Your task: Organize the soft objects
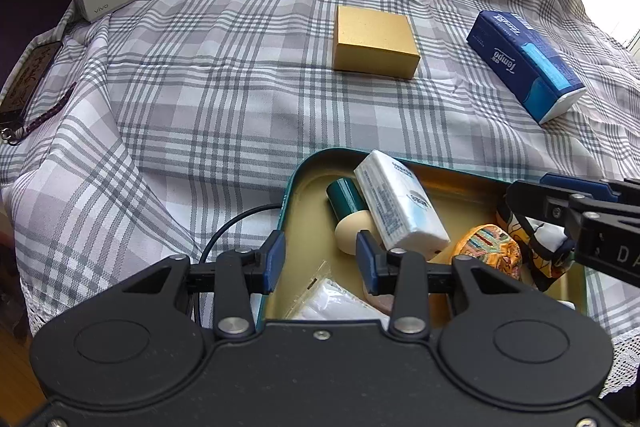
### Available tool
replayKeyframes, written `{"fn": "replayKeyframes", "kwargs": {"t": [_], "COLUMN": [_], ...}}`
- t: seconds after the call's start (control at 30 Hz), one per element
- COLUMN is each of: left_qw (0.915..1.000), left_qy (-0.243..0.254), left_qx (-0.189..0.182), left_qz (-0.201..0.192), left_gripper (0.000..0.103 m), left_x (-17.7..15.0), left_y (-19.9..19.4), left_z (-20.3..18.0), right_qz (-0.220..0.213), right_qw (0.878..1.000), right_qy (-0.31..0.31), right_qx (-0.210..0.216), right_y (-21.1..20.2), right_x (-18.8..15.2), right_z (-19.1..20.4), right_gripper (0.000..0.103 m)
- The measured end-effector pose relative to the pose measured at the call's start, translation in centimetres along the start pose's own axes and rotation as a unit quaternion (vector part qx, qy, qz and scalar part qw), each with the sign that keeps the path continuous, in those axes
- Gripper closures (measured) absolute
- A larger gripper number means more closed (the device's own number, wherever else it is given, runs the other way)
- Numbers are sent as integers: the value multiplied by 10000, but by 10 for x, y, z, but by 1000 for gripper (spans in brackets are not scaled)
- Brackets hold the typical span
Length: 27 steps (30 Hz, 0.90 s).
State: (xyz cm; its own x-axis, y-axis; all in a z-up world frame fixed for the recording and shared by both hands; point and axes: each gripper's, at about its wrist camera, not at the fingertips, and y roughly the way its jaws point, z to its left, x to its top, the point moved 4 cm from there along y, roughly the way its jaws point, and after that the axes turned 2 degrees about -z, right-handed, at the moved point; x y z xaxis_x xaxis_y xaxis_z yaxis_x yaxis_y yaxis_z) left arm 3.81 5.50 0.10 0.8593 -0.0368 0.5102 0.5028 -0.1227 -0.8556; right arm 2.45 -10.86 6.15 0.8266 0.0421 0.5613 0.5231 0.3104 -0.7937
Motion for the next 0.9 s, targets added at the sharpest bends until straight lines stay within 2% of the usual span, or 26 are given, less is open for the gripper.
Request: {"fn": "replayKeyframes", "kwargs": {"t": [0.2,0.47,0.9], "left_qw": [9998,9991,9982], "left_qy": [191,410,535], "left_qx": [-62,-67,205], "left_qz": [-46,-73,-201], "left_gripper": [63,63,56], "left_x": [2,3,0], "left_y": [-5,-7,-9], "left_z": [-17,-47,-73], "right_qz": [-72,-171,-125], "right_qw": [9998,9973,9901], "right_qy": [172,526,998], "right_qx": [-112,-477,-978], "right_y": [-14,-35,-46], "right_x": [-3,-9,-36], "right_z": [-12,-37,-67], "right_gripper": [66,60,57]}}
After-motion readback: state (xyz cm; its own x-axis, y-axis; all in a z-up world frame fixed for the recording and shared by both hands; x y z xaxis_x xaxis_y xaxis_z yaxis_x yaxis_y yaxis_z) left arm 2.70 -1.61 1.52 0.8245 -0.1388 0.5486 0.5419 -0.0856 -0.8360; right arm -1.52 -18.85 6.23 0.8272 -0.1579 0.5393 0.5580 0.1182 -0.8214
